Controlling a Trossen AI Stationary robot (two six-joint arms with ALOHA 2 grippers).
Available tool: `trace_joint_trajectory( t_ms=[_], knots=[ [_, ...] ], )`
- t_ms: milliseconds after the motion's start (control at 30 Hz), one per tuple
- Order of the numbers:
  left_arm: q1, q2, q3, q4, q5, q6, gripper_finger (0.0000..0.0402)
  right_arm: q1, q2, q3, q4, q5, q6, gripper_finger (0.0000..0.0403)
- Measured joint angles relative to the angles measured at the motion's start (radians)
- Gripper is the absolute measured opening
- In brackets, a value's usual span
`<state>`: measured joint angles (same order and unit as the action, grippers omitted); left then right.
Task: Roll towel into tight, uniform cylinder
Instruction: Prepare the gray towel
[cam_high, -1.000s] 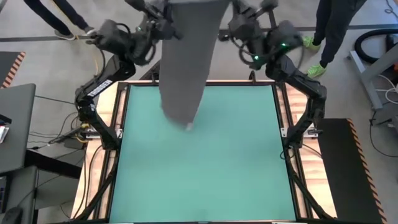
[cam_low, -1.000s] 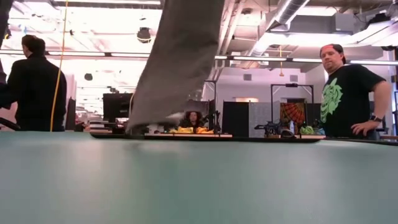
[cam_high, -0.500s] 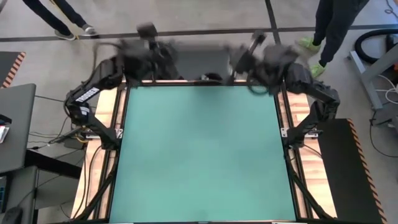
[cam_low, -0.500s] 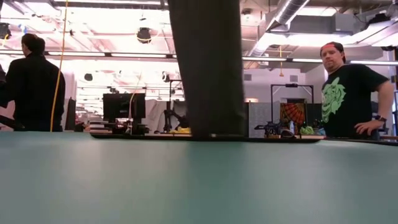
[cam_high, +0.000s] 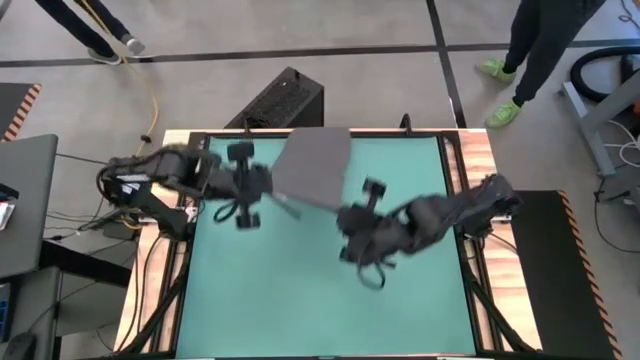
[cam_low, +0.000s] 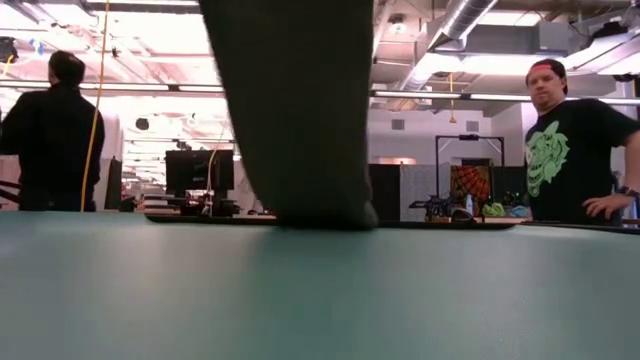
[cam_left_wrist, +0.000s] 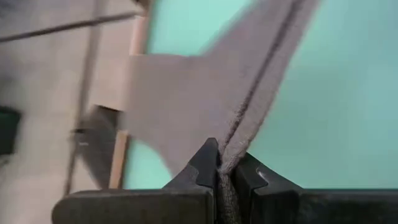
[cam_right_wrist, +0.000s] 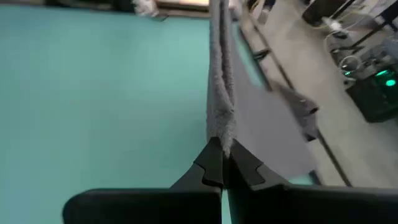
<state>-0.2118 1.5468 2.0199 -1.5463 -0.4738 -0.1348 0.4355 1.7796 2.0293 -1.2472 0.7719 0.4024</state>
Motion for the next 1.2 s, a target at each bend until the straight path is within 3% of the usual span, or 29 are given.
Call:
trace_joint_trajectory(
  t_ms=[167, 300, 500, 667, 800, 1200],
  knots=[
    [-0.115, 0.003, -0.207, 0.008, -0.034, -0.183, 0.0, 0.076, 0.117, -0.002, -0.011, -0.002, 0.083, 0.0017],
    [-0.203, 0.002, -0.421, 0.119, -0.03, -0.297, 0.0, 0.118, 0.201, -0.002, -0.032, -0.002, 0.178, 0.0017],
    [-0.332, 0.003, -0.722, 0.445, 0.048, -0.439, 0.0, 0.182, 0.303, -0.003, -0.028, -0.032, 0.344, 0.0017],
    [-0.413, 0.003, -0.903, 0.73, 0.112, -0.517, 0.0, 0.23, 0.371, -0.003, -0.01, -0.098, 0.506, 0.0017],
    [-0.448, 0.003, -0.98, 0.873, 0.167, -0.586, 0.0, 0.26, 0.416, -0.002, 0.041, -0.15, 0.597, 0.0017],
    [-0.509, 0.003, -0.989, 0.937, 0.234, -0.724, 0.0, 0.281, 0.417, -0.002, 0.153, -0.295, 0.685, 0.0017]
  ],
)
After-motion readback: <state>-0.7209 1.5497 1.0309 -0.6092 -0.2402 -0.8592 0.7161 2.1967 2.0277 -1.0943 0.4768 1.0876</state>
